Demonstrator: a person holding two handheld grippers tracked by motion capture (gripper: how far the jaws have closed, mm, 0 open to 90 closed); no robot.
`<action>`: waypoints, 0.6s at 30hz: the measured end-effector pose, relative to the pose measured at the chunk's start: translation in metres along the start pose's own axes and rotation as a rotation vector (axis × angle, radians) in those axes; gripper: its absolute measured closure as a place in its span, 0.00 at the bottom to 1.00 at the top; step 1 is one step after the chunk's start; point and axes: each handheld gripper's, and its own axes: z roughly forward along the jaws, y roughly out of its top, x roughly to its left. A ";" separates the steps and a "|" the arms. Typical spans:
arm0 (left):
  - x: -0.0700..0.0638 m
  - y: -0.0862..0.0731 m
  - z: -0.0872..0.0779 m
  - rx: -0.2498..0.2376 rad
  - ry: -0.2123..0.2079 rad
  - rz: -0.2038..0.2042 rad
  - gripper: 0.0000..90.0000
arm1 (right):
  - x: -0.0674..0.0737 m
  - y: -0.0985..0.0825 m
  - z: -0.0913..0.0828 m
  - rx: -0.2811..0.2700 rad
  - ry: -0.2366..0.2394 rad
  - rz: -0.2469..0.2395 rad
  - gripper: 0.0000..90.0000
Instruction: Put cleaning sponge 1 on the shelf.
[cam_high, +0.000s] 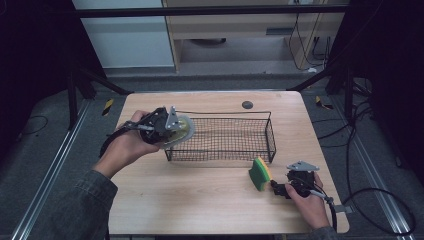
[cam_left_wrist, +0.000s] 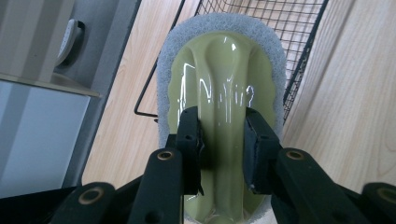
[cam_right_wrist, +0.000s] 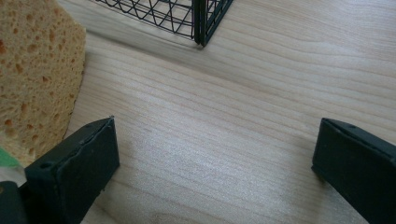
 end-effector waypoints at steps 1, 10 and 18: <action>0.001 0.000 0.001 -0.001 0.002 0.000 0.79 | 0.000 0.000 0.000 0.000 0.000 0.000 0.01; 0.011 0.002 0.015 -0.004 0.022 0.009 0.79 | 0.000 0.000 0.000 0.000 0.000 0.000 0.01; 0.015 0.007 0.022 -0.031 0.035 0.027 0.79 | 0.000 0.000 0.000 -0.001 0.000 0.001 0.01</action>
